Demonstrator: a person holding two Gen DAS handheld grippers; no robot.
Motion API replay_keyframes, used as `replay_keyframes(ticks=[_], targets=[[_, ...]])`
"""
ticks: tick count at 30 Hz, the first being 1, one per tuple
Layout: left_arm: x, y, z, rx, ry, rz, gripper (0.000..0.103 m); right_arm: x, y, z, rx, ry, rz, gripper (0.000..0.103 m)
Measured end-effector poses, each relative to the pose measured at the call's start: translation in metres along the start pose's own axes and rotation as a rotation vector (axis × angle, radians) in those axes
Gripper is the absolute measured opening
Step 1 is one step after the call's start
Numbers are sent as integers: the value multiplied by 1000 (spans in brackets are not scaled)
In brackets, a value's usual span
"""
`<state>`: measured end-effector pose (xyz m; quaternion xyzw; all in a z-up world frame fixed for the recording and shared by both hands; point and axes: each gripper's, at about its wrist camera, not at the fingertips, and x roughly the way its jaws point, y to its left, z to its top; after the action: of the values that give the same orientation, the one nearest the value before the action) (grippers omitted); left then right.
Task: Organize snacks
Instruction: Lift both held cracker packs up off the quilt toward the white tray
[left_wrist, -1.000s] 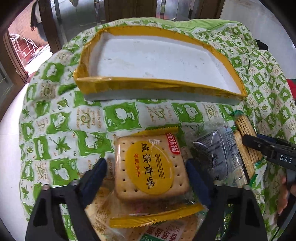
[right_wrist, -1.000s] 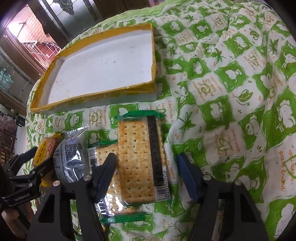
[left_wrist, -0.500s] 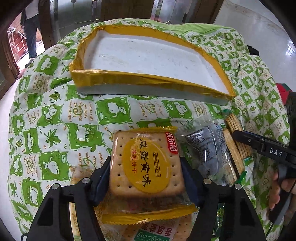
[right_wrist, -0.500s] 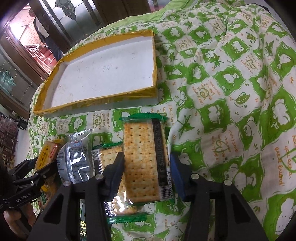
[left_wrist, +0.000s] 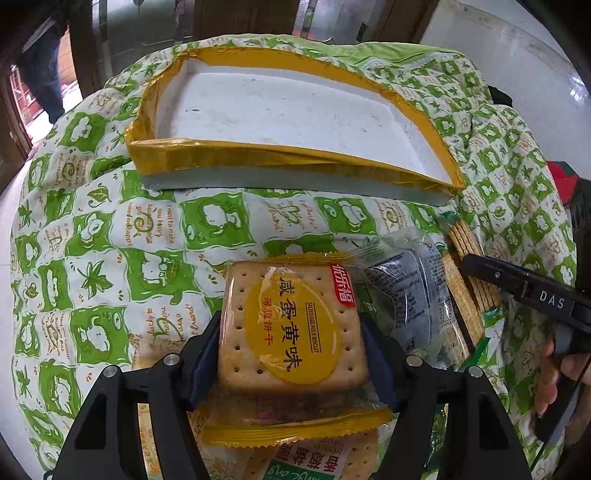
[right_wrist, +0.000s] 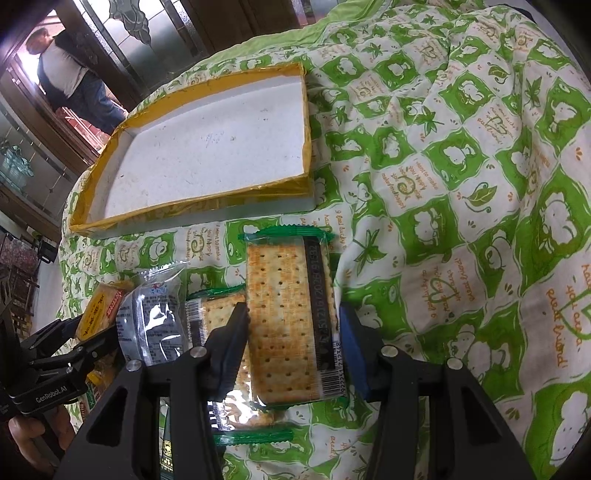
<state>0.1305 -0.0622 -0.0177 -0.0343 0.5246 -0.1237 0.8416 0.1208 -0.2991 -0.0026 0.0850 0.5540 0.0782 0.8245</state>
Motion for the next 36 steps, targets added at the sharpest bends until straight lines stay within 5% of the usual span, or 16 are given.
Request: replay_keyframes(ticks=[36], targets=[[-49,-4,20,-59,-106,-164,72,-35,-1,1,33,-109,94,47]])
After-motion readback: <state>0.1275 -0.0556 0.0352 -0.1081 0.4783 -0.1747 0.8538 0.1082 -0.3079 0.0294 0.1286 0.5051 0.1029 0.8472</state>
